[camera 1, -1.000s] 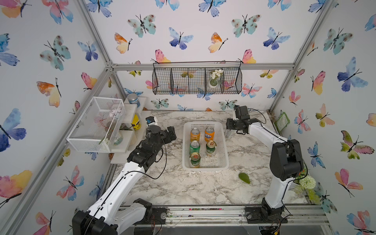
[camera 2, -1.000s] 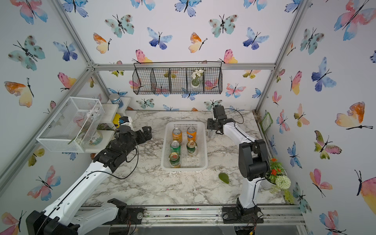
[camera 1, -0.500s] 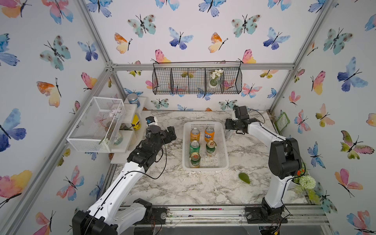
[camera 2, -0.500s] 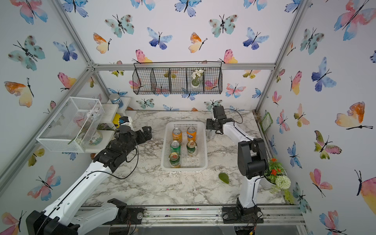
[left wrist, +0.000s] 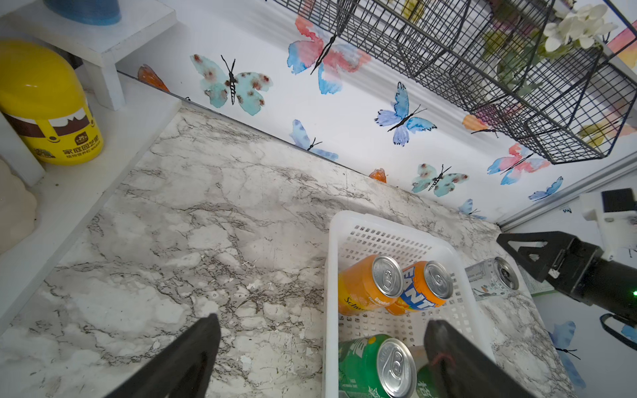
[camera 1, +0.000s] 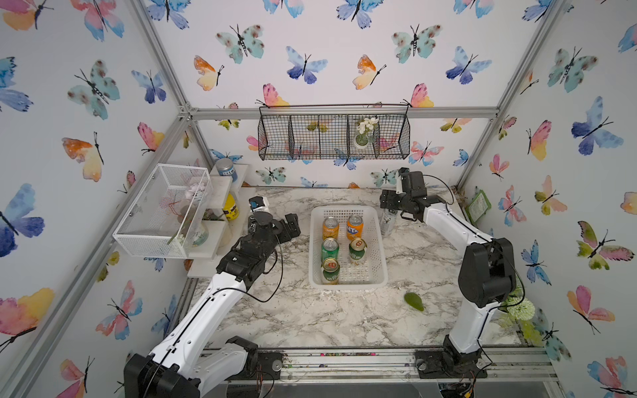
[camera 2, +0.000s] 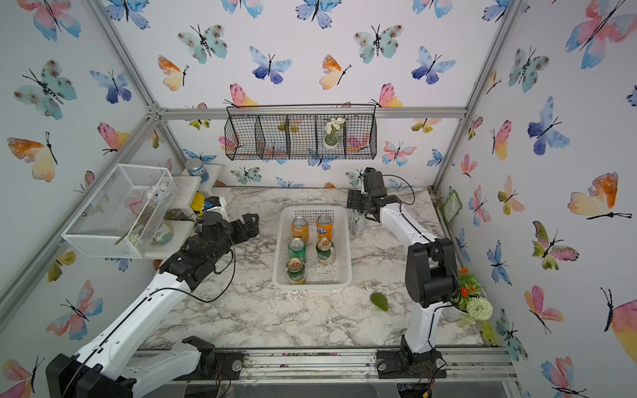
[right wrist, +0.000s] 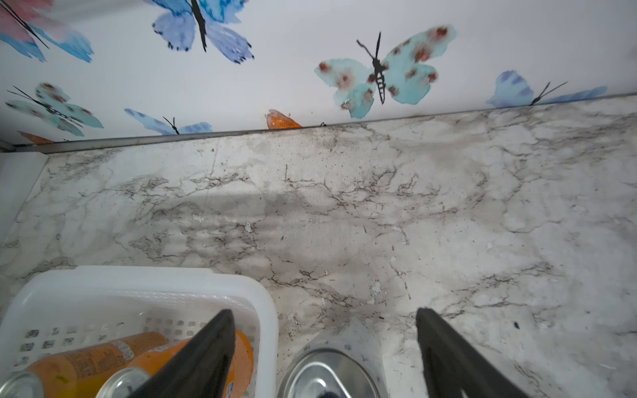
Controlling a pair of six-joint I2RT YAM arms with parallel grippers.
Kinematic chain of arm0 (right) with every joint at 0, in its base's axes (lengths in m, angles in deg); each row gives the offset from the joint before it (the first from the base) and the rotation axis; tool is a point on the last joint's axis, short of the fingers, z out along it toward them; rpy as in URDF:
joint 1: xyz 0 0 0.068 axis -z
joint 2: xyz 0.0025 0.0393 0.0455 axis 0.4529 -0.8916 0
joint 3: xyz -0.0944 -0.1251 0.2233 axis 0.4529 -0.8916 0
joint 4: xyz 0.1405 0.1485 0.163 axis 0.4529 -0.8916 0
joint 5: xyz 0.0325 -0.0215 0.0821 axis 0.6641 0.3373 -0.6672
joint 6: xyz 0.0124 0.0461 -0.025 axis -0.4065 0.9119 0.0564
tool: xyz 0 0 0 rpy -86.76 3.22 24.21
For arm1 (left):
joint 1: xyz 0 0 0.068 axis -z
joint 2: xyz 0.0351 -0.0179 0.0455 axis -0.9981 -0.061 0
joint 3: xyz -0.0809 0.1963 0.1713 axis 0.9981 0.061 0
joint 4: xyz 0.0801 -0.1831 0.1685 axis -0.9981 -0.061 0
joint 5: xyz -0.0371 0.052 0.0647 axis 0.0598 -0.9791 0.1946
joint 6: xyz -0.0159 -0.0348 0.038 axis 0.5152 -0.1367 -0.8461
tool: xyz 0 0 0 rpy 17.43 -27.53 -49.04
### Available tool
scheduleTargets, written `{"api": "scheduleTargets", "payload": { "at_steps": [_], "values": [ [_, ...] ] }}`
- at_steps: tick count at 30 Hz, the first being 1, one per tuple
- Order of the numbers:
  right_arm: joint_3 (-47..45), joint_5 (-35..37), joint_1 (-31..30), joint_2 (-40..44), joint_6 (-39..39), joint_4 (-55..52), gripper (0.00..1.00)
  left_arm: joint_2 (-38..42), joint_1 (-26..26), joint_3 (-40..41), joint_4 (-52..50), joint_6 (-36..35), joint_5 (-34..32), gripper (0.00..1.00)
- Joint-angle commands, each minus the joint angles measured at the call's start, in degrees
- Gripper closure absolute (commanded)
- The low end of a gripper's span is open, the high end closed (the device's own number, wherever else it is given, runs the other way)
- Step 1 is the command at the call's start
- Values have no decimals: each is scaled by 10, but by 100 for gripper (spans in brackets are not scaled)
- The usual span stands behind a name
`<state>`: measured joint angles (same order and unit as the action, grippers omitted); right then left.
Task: Take out the drinks from the basket
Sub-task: Place the drink at the center of the board, then pick up the drink from the basket.
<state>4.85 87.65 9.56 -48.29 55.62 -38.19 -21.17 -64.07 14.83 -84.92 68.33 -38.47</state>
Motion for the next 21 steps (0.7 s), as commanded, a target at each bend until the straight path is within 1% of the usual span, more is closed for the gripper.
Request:
{"api": "scheduleTargets", "payload": {
  "at_steps": [1,3,5,11,14,17,19,21],
  "values": [
    [-16,12,-3,69,5,27,15,-13,-3,-15,10,-1,55,1],
    [-47,1,-2,102,15,42,15,-26,-2,-24,9,-20,91,1],
    [-89,-11,-2,137,27,60,16,-37,-1,-33,-2,-24,125,1],
    [-183,-20,-3,208,42,73,16,-55,17,-41,-30,-41,179,1],
    [-214,-22,-3,237,45,73,16,-63,32,-38,-54,-48,181,1],
    [-243,-18,-8,268,47,75,17,-64,56,-20,-57,-46,181,1],
    [-262,-13,-10,287,49,76,17,-64,78,-10,-57,-47,166,1],
    [-282,-10,-13,305,51,78,17,-65,107,-3,-60,-51,136,1]
  ]
}}
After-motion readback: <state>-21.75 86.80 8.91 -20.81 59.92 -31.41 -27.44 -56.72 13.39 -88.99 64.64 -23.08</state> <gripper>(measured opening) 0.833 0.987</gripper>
